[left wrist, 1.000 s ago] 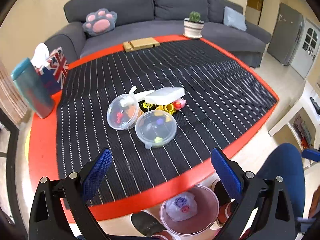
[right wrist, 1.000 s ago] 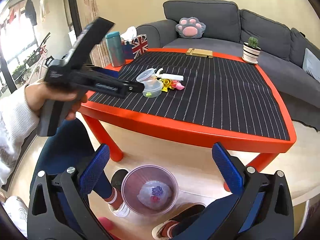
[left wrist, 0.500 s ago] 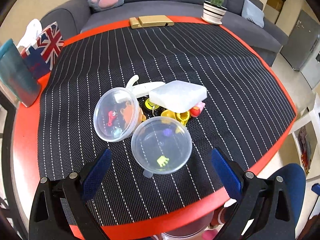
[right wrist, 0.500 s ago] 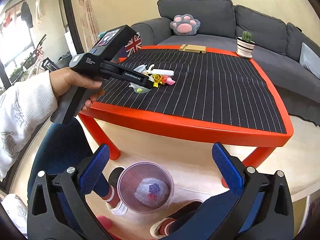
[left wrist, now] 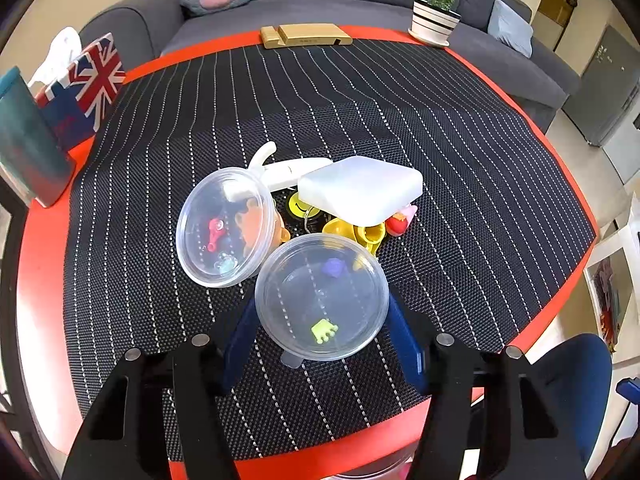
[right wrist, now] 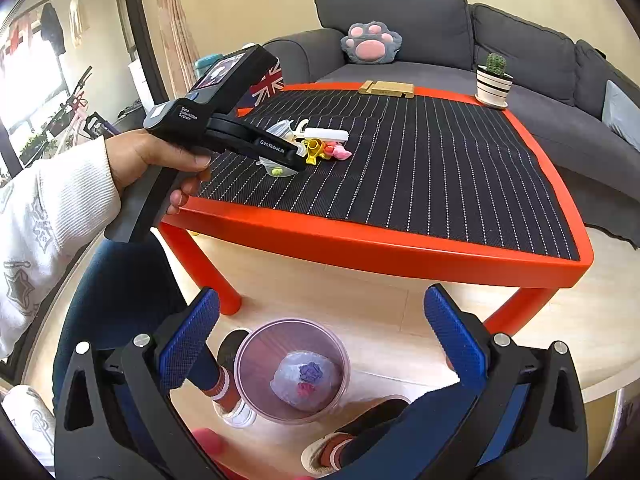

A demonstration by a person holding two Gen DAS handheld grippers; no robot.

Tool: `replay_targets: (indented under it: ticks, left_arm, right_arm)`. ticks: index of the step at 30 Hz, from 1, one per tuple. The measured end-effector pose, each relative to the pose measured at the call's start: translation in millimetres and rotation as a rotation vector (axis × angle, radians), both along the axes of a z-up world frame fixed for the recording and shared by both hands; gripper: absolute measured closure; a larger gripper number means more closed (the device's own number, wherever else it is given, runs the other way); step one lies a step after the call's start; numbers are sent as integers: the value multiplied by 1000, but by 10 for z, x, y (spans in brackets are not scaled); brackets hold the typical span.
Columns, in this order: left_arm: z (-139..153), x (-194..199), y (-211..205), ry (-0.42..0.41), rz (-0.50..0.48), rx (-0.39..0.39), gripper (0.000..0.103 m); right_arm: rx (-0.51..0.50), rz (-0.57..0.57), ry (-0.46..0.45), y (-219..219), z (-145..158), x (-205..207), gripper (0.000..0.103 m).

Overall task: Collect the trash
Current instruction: 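Grasp the clear round container with the yellow toy using the left gripper, then grasp the white square box with the right gripper while the left gripper holds the container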

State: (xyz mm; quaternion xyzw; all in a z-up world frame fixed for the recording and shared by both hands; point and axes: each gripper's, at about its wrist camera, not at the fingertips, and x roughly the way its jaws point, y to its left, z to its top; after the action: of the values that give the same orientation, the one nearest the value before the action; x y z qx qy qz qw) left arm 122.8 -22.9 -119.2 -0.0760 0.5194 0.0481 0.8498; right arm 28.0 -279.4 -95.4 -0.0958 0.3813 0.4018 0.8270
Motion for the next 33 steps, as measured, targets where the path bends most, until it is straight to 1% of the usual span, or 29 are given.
replay_targets:
  ticks: [7, 16, 22, 27, 33]
  left_arm:
    - [47, -72, 1, -24, -12, -8, 44]
    - [284, -284, 116, -84, -26, -6, 44]
    - [425, -405, 240, -115, -21, 9, 44]
    - [507, -496, 368, -135, -11, 19, 44]
    - [521, -583, 465, -145, -4, 16, 44]
  right_arm:
    - [-14, 12, -12, 70, 18, 34, 3]
    - [-28, 21, -44, 251, 182, 247, 3]
    - [-56, 43, -60, 525, 298, 450, 3]
    - [-69, 56, -42, 769, 373, 652, 3]
    - [-88, 92, -23, 1125, 501, 901, 3]
